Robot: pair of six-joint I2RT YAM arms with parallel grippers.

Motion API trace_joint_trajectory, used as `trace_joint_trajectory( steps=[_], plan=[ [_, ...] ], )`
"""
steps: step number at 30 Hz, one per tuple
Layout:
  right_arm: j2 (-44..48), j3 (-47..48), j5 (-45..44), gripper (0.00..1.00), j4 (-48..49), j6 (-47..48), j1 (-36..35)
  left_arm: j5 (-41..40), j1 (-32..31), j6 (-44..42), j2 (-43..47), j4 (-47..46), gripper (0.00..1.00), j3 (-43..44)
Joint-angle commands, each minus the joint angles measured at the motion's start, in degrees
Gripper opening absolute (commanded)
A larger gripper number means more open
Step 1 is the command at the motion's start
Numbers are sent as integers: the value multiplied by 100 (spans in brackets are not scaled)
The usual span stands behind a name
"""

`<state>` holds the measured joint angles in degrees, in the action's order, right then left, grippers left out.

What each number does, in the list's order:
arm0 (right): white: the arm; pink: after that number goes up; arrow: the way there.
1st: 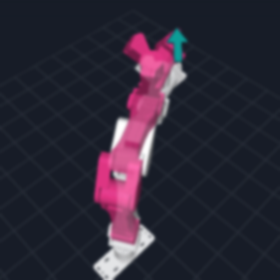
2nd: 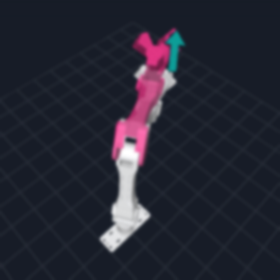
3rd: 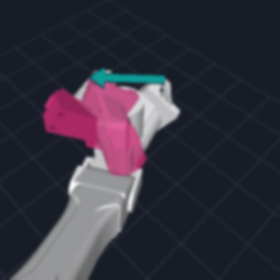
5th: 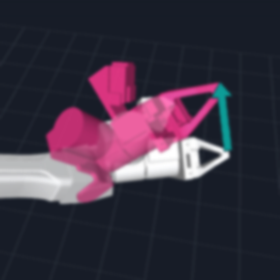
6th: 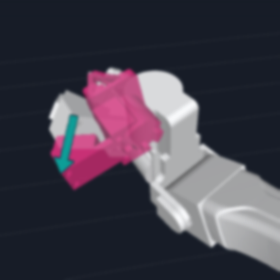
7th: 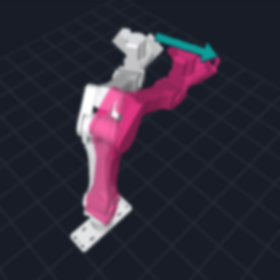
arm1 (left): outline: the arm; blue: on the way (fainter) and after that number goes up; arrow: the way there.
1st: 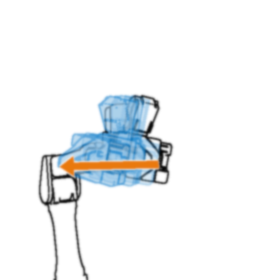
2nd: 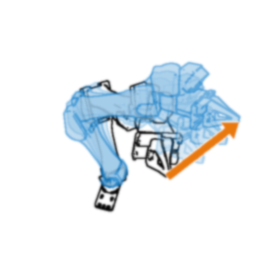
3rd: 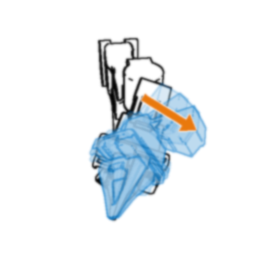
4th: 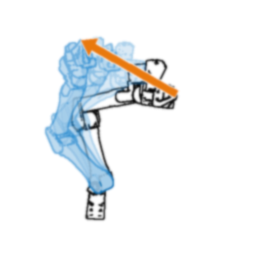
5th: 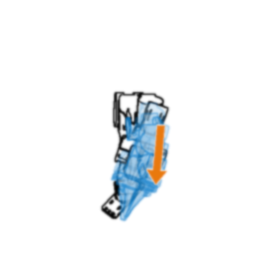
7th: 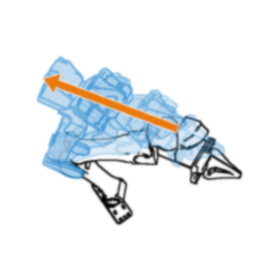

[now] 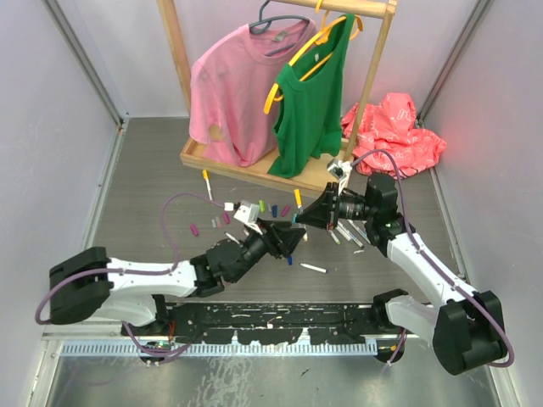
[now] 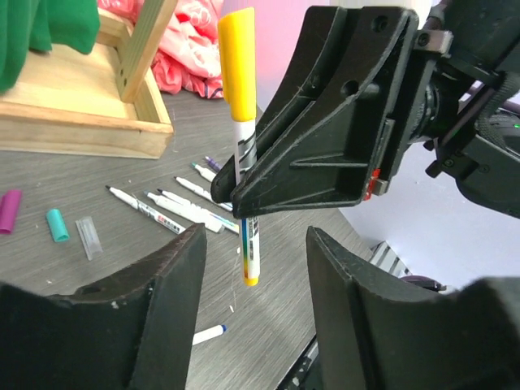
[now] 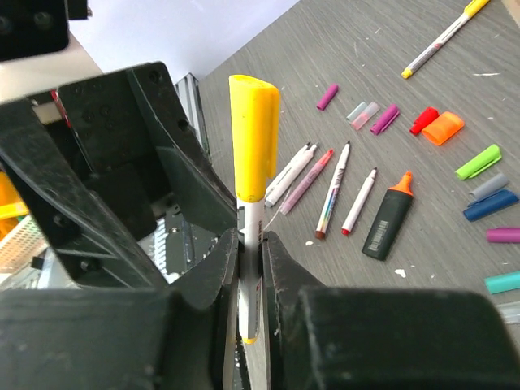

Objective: Open the pen caps
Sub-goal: Pick up the pen from the center of the board, then open the pen cap from the pen.

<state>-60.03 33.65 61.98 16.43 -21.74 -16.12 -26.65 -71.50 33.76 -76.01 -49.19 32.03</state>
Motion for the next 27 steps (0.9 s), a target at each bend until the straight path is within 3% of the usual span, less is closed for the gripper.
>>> trace_joint_trajectory(
  steps=[1,5,11,18,27],
  plan=[
    [35,502,-105,1,-839,1036,0,-10,68,-173,815,-1,58,-244],
    [22,800,-153,1,-1822,2134,-4,654,471,40,1404,302,75,-403],
    [1,1064,-368,1,-2684,2950,-3,1605,1204,691,1839,1477,79,-5],
    [-44,1116,-486,1,-2844,3120,-12,943,1244,1201,1444,3479,78,1251],
    [-122,1135,-547,1,-2897,3140,-7,252,962,1546,565,4047,71,2148]
  ],
)
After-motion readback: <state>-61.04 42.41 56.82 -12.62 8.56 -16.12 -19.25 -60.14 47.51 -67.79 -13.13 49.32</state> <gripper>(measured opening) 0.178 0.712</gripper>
